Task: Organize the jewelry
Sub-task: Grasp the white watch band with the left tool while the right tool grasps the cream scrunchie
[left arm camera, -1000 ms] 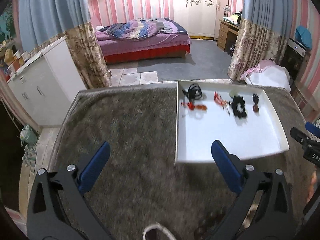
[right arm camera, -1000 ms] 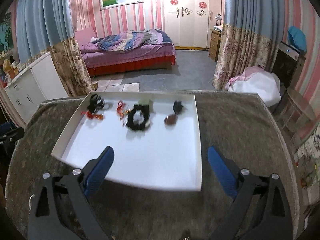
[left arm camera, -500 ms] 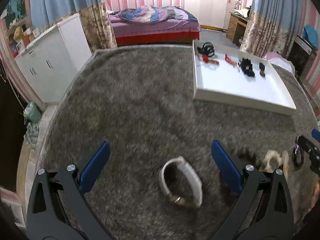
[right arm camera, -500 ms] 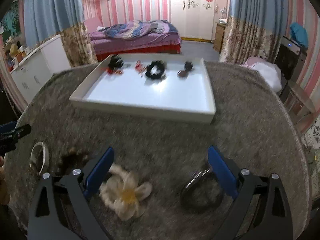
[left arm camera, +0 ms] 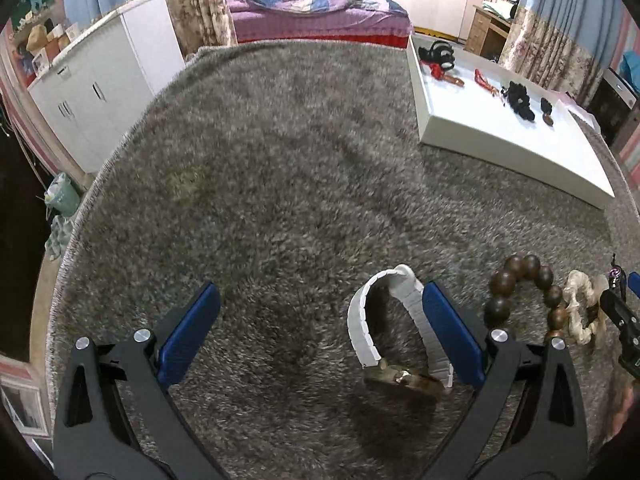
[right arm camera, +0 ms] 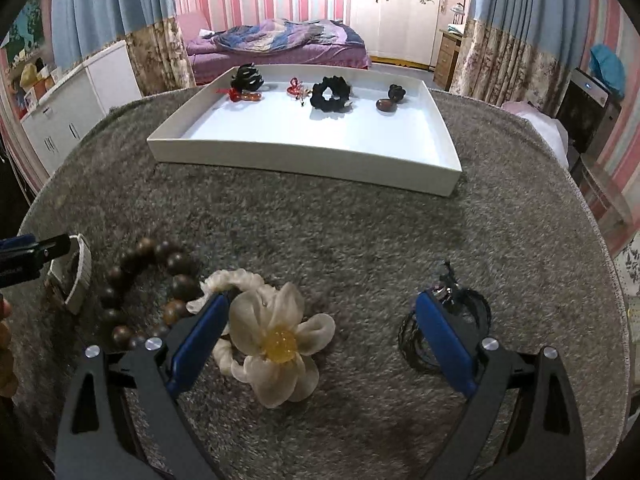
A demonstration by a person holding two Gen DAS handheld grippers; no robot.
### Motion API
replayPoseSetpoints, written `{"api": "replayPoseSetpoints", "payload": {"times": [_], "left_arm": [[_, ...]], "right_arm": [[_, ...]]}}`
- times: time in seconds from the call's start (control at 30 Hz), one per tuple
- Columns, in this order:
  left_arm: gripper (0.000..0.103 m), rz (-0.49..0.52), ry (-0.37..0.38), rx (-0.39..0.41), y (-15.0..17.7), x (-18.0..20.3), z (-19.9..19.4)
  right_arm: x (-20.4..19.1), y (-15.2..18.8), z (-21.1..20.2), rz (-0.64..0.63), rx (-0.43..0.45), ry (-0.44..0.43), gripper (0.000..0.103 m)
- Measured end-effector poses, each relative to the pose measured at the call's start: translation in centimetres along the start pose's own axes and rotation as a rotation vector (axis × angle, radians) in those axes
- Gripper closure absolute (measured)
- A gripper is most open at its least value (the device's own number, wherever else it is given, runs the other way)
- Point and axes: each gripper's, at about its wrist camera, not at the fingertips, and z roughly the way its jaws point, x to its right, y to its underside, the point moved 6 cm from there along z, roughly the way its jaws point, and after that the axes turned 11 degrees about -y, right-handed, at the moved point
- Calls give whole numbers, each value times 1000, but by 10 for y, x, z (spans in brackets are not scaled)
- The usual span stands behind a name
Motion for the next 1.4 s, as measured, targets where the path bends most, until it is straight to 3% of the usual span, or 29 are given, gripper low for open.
{"api": "replayPoseSetpoints", "payload": {"times": [0.13,0.3,0.37,0.6,0.7,0.87,0.93,1.17,1.27,1.4], "left_arm": [[12,9,7,-5,1,2,2],[26,16,32,-21,1,4,5],[36,19,43,-36,1,6,8],[45,42,49,-66,6,12,16],[54,44,44,-65,6,13,16],[79,20,87,-66,7,10,13],[82,14,94,-67,7,10,12],[90,32,77,-45,6,11,3],[98,28,87,-51,4,10,3],[98,18,88,-42,-3,8,2]], "right_arm": [[-3,3,1,-9,-10,-13,12],[-8,8,11,-21,-48,-26,27],[-8,12,17,-17,-70,-37,41],[-7,18,27,-8,-96,-43,46],[-7,18,26,-6,-94,-52,53],[-8,17,25,-6,-91,-70,68],[-9,17,22,-6,-87,-82,76],[-2,11,20,15,-76,-103,83],[0,8,19,20,-66,-108,83],[-1,4,19,17,-59,-115,83]]}}
